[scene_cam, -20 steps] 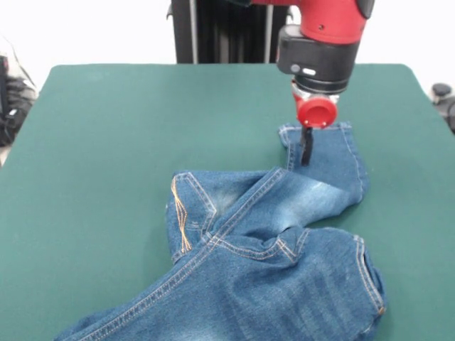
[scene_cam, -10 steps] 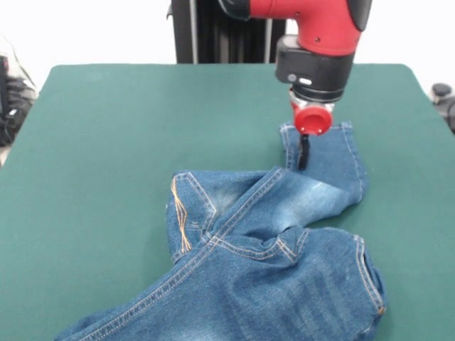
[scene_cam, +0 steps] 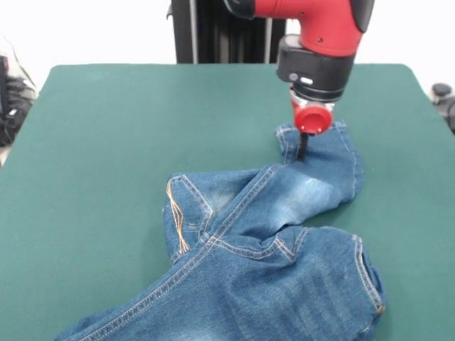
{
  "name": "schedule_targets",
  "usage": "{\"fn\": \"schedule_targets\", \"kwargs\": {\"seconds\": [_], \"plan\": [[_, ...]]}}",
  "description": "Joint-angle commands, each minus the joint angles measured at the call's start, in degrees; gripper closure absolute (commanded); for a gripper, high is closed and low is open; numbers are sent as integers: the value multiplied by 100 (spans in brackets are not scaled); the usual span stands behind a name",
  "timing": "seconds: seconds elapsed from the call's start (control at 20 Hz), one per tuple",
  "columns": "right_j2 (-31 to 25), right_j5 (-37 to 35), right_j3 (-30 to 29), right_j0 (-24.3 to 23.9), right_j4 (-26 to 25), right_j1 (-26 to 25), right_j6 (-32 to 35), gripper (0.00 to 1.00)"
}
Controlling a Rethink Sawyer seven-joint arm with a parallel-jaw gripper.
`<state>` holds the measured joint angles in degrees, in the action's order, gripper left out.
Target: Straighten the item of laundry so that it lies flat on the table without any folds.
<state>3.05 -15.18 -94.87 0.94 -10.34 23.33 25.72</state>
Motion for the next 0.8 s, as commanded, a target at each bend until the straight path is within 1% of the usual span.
{"fn": "schedule_targets", "kwargs": {"seconds": [0.05, 0.4, 0.5, 0.6, 0.7, 0.8], "plan": [[112, -549, -289, 266, 434, -64, 2009, 100], [314, -1092, -447, 317, 621, 378, 1894, 100], [560, -1281, -400, 451, 614, 469, 1945, 100], [1214, -1659, -155, 776, 314, 528, 1835, 100], [1546, -1763, -32, 811, -9, 694, 1516, 100], [1939, -1996, 199, 891, -288, 755, 1265, 100]]}}
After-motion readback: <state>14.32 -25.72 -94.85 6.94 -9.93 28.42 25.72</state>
